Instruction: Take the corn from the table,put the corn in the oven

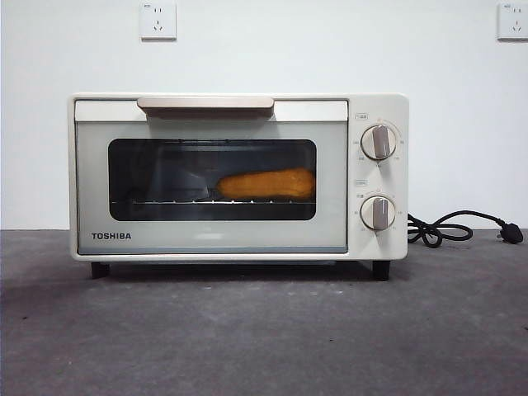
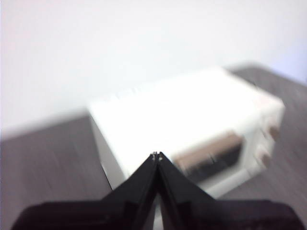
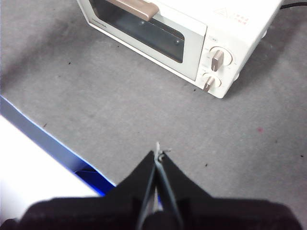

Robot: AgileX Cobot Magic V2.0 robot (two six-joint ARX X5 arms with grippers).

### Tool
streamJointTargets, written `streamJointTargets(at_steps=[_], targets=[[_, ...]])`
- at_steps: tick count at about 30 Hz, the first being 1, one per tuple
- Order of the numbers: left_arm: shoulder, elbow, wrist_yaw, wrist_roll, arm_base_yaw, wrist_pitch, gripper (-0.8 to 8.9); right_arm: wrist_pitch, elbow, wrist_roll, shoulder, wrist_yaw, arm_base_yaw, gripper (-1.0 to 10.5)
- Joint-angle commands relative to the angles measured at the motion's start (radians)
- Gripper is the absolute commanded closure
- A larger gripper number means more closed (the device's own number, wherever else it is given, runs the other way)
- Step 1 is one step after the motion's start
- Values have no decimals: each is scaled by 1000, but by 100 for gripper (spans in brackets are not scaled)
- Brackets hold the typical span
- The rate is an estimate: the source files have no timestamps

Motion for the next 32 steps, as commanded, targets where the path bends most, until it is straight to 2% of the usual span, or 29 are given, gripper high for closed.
streamJointTargets(at_steps=[1, 6, 11, 15, 21, 24, 27, 32], targets=[[-70, -136, -36, 11, 12, 218, 818, 5, -8, -5, 1, 21, 1, 958], [-187, -408, -137, 11, 14, 488, 818, 5, -8, -5, 1, 32, 1, 958], [-306, -655, -206, 11, 14, 587, 818, 5, -8, -5, 1, 32, 1, 958], [-403, -814, -279, 10, 14, 593, 818, 4, -8, -5, 1, 32, 1, 958], [-510, -958, -288, 7, 14, 592, 818, 4, -8, -5, 1, 32, 1, 958], [-543, -973, -296, 11, 14, 522, 817, 4, -8, -5, 1, 32, 1, 958], [-545, -972, -346, 11, 14, 477, 817, 5, -8, -5, 2, 32, 1, 958], [-545, -972, -329, -29, 13, 427, 818, 4, -8, -5, 6, 32, 1, 958]])
